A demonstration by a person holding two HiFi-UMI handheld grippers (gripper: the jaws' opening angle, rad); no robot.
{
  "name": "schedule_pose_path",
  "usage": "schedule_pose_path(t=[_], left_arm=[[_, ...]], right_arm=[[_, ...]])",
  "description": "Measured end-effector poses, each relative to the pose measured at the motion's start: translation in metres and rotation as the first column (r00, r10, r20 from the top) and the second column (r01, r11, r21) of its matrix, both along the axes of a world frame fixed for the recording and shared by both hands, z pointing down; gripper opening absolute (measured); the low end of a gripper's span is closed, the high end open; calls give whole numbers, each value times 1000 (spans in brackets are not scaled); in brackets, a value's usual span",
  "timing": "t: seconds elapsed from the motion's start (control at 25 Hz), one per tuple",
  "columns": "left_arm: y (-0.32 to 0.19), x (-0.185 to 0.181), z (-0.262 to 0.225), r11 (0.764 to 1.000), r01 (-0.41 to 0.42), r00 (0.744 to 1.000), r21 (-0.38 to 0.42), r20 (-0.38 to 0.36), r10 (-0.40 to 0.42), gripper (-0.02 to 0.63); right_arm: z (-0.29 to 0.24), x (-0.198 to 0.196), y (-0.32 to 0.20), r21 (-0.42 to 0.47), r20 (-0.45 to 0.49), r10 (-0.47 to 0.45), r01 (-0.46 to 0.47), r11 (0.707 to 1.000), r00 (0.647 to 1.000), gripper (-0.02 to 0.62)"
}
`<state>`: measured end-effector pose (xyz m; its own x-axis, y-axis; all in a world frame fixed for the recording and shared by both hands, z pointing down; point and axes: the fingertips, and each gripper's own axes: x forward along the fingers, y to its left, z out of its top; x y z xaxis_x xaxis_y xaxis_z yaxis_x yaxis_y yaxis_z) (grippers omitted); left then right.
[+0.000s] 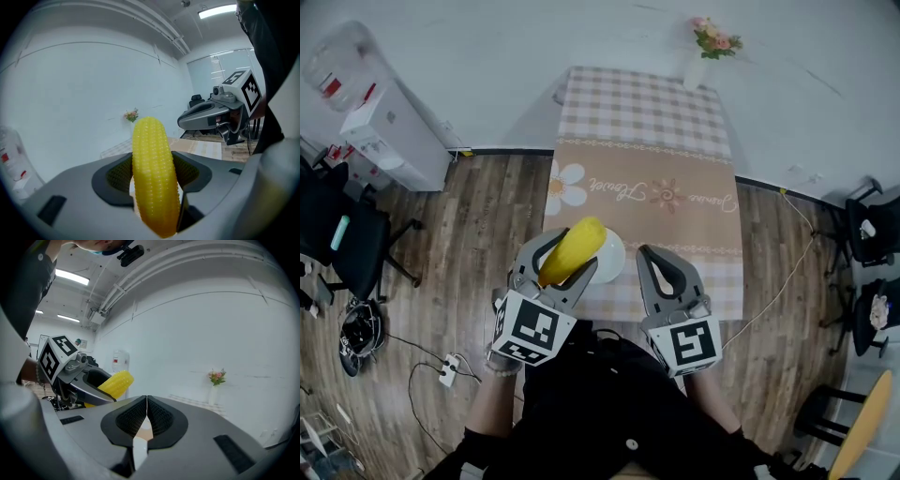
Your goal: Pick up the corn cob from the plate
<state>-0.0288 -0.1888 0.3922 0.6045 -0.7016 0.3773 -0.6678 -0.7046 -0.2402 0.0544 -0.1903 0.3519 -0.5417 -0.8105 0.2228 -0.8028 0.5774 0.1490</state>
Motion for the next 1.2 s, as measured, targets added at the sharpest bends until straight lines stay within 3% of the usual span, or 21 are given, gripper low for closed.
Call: schedule_pose_path(t=[0.64,0.84,1.2], left_arm=[[0,5,3,1000,-8,1000,-16,-15,8,261],[0,3,3,1000,-4,1000,-17,-19,4,261],[-1,5,1,1000,-13,1000,-17,-19,12,261]], right_arm=[[5,6,3,5,-16,0,0,1000,1000,41],[5,1,7,-32,-24,-8,7,999,1000,41],[1,5,3,-3,-21,9,-9,1000,1000,41]])
